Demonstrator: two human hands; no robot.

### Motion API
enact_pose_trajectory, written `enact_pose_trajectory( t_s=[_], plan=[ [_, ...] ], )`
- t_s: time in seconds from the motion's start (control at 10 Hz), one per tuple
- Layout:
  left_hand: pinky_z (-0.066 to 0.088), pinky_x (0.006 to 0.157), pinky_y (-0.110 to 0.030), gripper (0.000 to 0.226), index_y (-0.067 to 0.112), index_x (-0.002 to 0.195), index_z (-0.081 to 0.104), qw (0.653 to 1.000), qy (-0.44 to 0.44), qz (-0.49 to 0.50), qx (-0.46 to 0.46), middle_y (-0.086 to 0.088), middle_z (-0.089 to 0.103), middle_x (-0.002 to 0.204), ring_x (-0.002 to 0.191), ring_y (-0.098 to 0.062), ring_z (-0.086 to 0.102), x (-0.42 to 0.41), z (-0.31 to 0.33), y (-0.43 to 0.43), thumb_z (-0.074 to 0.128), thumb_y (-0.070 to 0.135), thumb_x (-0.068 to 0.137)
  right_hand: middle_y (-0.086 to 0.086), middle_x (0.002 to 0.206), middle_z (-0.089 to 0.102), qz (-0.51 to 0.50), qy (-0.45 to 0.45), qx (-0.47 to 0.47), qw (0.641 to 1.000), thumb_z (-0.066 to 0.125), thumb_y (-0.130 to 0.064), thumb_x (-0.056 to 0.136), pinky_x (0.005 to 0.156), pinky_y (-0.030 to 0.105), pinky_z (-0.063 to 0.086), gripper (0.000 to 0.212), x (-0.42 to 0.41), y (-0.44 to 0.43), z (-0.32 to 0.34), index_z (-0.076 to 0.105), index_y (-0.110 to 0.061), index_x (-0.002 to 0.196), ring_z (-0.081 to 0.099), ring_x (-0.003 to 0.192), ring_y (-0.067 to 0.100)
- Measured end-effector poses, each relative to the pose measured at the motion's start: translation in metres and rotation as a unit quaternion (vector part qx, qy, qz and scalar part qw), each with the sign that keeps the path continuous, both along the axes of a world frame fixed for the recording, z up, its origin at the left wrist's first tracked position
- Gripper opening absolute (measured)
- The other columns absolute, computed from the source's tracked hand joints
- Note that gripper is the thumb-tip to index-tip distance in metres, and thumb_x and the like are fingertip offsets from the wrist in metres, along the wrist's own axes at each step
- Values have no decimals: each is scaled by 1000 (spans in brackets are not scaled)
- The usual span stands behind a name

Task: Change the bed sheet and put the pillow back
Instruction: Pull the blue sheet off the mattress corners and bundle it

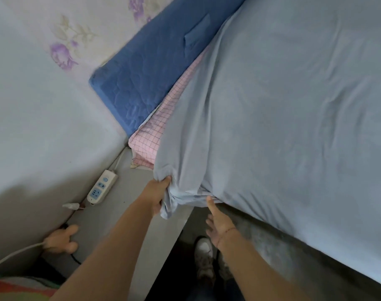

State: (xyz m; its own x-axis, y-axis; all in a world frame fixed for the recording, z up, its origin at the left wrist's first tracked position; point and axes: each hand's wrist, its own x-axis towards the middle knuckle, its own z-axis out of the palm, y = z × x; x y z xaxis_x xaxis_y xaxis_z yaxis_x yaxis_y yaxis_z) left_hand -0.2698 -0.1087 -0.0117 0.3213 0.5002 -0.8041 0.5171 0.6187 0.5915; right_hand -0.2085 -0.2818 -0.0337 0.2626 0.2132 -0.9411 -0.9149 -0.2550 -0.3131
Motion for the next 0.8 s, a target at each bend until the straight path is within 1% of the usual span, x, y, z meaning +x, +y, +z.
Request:
enact_pose_trajectory(
  t_s=[0.1,0.2,0.3,0.4,0.5,0.6,0.7,0.8],
  plan=[
    [50,67,-32,29,-3,105,61,998,-23,-25,-43,-15,68,92,82,-26,65,-2,8,-2,60,25,95,18,157,22,-129,105,73,983,62,-56,82,117,45,21,96,-2,3,0,18,-8,152,26,143,32],
    [49,70,-33,22,0,99,62,994,-35,-73,-80,-15,68,95,85,-26,64,-5,16,2,52,19,98,19,145,45,-176,102,141,969,69,-64,67,107,42,35,91,0,12,2,50,-8,135,46,127,31],
    [49,90,-42,29,-6,115,60,991,-19,-94,-96,-21,65,115,103,-35,62,-8,15,12,52,16,98,12,114,66,-240,70,164,954,70,-57,71,105,42,39,67,5,14,-4,64,-8,117,59,104,27],
    [47,96,-43,33,-9,120,58,992,-8,-86,-92,-23,64,118,108,-36,61,-10,10,17,55,15,97,5,74,67,-282,57,177,941,61,-38,90,74,32,52,31,14,11,-8,66,-9,101,57,55,16],
    [51,87,-37,47,-11,102,62,996,-2,-82,-38,-23,71,93,82,-28,67,-10,8,13,57,36,94,2,66,64,-269,44,153,950,58,-15,94,54,24,51,13,18,7,-16,67,-12,85,49,48,14],
    [53,85,-31,64,3,107,64,994,-57,-82,-43,-10,74,90,86,-20,70,-4,8,-5,56,61,79,12,105,71,-256,28,163,952,50,-7,96,74,34,60,22,12,1,-17,66,-6,111,64,96,30],
    [45,104,-41,81,19,128,56,978,-105,-170,-54,-1,67,122,116,-20,62,-1,3,-34,67,73,68,13,109,64,-224,14,153,962,38,-5,101,78,34,57,23,8,-5,-16,57,-5,115,63,99,28],
    [47,99,-41,82,18,133,53,954,-162,-236,-87,-5,67,123,115,-22,63,1,0,-67,77,61,67,9,95,61,-192,-35,118,974,37,-6,102,71,31,54,19,5,-7,0,54,-9,98,63,81,20]
  ],
)
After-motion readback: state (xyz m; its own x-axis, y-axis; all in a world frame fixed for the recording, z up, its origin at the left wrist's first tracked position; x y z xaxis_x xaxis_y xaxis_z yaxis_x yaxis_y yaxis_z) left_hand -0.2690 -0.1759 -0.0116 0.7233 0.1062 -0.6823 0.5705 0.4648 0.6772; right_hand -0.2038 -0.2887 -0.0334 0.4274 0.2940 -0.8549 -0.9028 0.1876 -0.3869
